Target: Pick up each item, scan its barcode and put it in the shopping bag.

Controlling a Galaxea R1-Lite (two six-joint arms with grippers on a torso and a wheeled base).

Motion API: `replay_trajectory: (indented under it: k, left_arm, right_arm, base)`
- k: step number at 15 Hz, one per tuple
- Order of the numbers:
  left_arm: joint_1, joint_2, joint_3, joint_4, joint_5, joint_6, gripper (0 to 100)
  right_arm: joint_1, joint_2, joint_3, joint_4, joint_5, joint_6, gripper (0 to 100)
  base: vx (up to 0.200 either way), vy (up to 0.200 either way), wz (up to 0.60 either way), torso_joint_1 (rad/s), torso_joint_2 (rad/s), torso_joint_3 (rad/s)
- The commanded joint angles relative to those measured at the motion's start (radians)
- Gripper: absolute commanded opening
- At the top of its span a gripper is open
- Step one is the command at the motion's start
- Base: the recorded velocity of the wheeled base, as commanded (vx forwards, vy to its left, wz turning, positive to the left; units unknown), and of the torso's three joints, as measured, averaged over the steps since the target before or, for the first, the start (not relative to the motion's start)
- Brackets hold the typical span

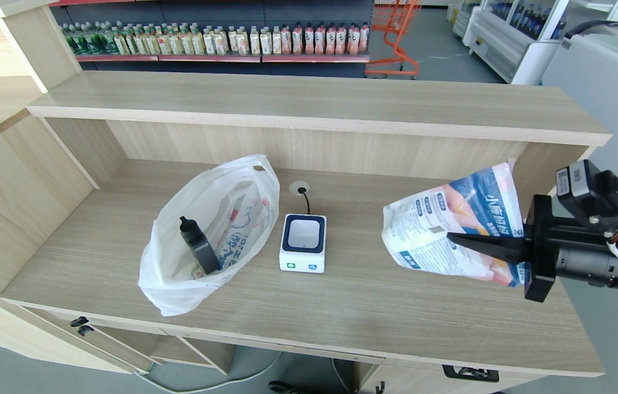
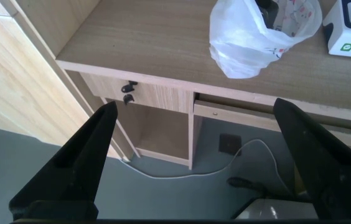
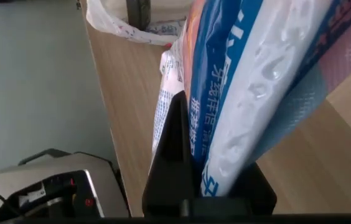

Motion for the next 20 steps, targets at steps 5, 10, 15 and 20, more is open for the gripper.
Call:
replay_trajectory:
  k: [5, 10, 15, 20]
  left_arm:
    - [0.000, 0.000, 0.000, 0.000, 0.000, 0.000, 100]
    - [0.000, 0.000, 0.000, 0.000, 0.000, 0.002, 100]
    - [0.000, 0.000, 0.000, 0.000, 0.000, 0.000, 100]
    - [0.000, 0.000, 0.000, 0.000, 0.000, 0.002, 100]
  right_arm:
    - [-0.037, -0.021, 0.003, -0.008, -0.104, -0.203, 0]
    - [-0.036, -0.059, 0.038, -0.009, -0.083, -0.139, 0]
    - [-0.017, -0.078, 0.037, -0.009, -0.020, -0.036, 0]
    - [-0.036, -0.113, 0.083, -0.009, -0.012, 0.095, 0]
  base:
    - [0.000, 0.000, 0.00, 0.000, 0.00, 0.000]
    - [0.000, 0.000, 0.00, 0.000, 0.00, 0.000]
    - [0.000, 0.200, 0.00, 0.004, 0.00, 0.002]
    - [0.000, 0.200, 0.00, 0.003, 0.01, 0.004]
